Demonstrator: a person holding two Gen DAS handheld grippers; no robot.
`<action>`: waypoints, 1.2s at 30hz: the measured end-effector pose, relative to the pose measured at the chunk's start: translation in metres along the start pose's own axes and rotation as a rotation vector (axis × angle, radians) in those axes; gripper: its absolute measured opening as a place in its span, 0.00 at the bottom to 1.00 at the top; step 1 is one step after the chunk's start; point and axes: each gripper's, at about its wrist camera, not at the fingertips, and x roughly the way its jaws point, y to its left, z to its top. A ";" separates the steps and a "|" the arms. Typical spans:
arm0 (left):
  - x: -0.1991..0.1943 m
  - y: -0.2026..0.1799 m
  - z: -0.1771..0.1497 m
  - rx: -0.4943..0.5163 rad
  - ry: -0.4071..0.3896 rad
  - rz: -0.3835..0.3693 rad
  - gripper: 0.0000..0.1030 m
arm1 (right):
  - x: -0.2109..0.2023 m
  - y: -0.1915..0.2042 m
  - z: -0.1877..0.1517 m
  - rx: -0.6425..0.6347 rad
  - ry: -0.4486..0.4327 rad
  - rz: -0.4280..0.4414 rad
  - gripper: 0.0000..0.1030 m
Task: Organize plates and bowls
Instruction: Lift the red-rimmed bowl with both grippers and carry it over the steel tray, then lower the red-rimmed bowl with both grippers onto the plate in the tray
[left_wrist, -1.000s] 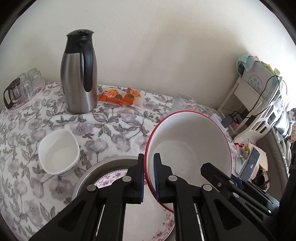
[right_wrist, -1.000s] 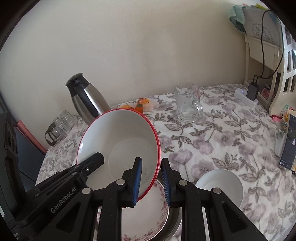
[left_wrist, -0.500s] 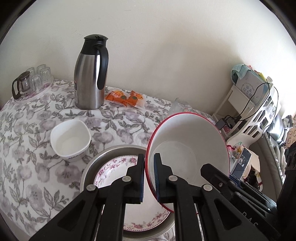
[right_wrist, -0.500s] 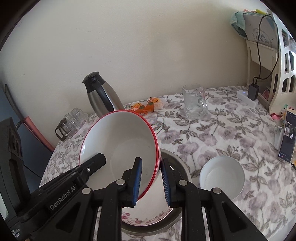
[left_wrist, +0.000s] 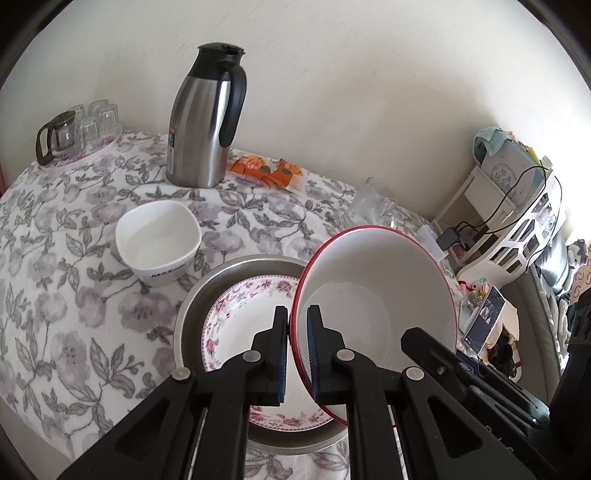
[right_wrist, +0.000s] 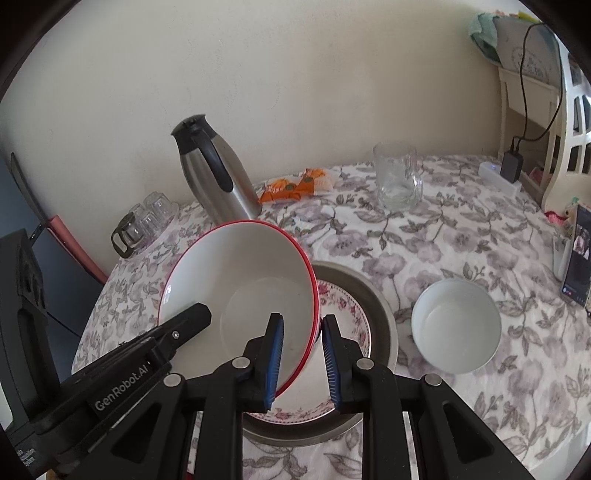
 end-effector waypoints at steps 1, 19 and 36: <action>0.001 0.001 0.000 -0.002 0.003 0.003 0.10 | 0.002 0.000 -0.001 0.001 0.006 0.000 0.22; 0.047 0.022 -0.013 -0.052 0.141 0.061 0.13 | 0.063 -0.016 -0.024 0.049 0.188 -0.007 0.22; 0.067 0.027 -0.017 -0.077 0.178 0.060 0.13 | 0.077 -0.023 -0.024 0.081 0.215 -0.022 0.22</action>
